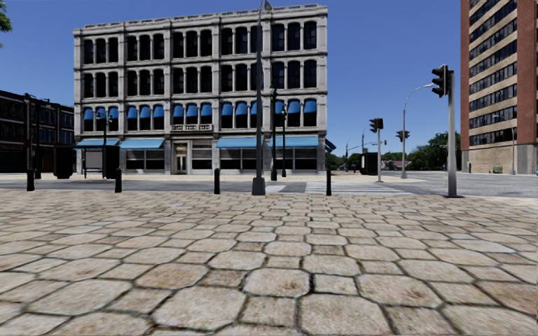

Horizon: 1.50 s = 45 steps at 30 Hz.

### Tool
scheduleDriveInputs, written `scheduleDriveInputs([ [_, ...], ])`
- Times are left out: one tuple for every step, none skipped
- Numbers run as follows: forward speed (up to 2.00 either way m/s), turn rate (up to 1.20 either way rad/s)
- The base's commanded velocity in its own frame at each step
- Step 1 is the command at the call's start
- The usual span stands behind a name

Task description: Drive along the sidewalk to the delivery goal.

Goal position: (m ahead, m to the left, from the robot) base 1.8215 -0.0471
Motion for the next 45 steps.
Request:
scheduleDriveInputs([
  [2.00, 0.00],
  [2.00, 0.00],
  [2.00, 0.00],
  [2.00, 0.00],
  [2.00, 0.00],
  [2.00, 0.00],
  [2.00, 0.00],
  [2.00, 0.00],
  [2.00, 0.00],
  [2.00, 0.00],
  [1.88, 0.00],
  [1.56, 0.00],
  [1.39, 0.00],
  [1.33, 0.00],
  [1.33, 0.00],
  [1.30, 0.00],
  [1.29, 0.00],
  [1.29, 0.00],
  [1.29, 0.00],
  [1.29, 0.00],
  [1.27, 0.00],
  [1.23, 0.00],
  [1.13, 0.00],
  [1.13, 0.00],
  [1.04, 0.00],
  [0.99, 0.00],
  [0.97, 0.00],
  [0.96, 0.00],
  [0.96, 0.00],
  [0.95, 0.00],
  [0.95, 0.00],
  [0.92, 0.00],
  [0.92, 0.00],
  [0.86, 0.00],
  [0.59, 0.00],
  [0.00, 0.00],
  [0.00, 0.00],
  [0.00, 0.00],
  [0.00, 0.00],
  [0.00, 0.00],
  [0.00, 0.00],
  [0.00, 0.00],
  [0.00, 0.00],
  [0.00, 0.00],
  [0.00, 0.00],
])
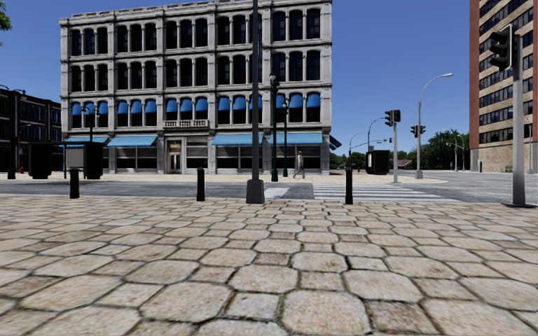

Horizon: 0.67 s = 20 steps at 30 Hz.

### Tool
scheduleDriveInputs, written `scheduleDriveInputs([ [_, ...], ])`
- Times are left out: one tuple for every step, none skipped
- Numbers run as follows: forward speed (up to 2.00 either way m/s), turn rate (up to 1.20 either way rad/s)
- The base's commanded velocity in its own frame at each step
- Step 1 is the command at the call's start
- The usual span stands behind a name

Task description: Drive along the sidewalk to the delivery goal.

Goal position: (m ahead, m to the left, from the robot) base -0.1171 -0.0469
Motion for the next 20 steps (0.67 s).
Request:
scheduleDriveInputs([
  [0.00, 0.00],
  [0.00, 0.00],
  [0.00, 0.00],
  [0.00, 0.00],
  [0.00, 0.00],
  [0.00, 0.00],
  [0.00, 0.00],
  [0.00, 0.00],
  [0.00, 0.00],
  [0.00, 0.00],
  [0.00, 0.00],
  [0.00, 0.00],
  [0.00, 0.00],
  [0.00, 0.00],
  [0.00, 0.00],
  [0.00, 0.00],
  [0.00, 0.00],
  [0.00, 0.00],
  [0.00, 0.00],
  [0.00, 0.00],
])
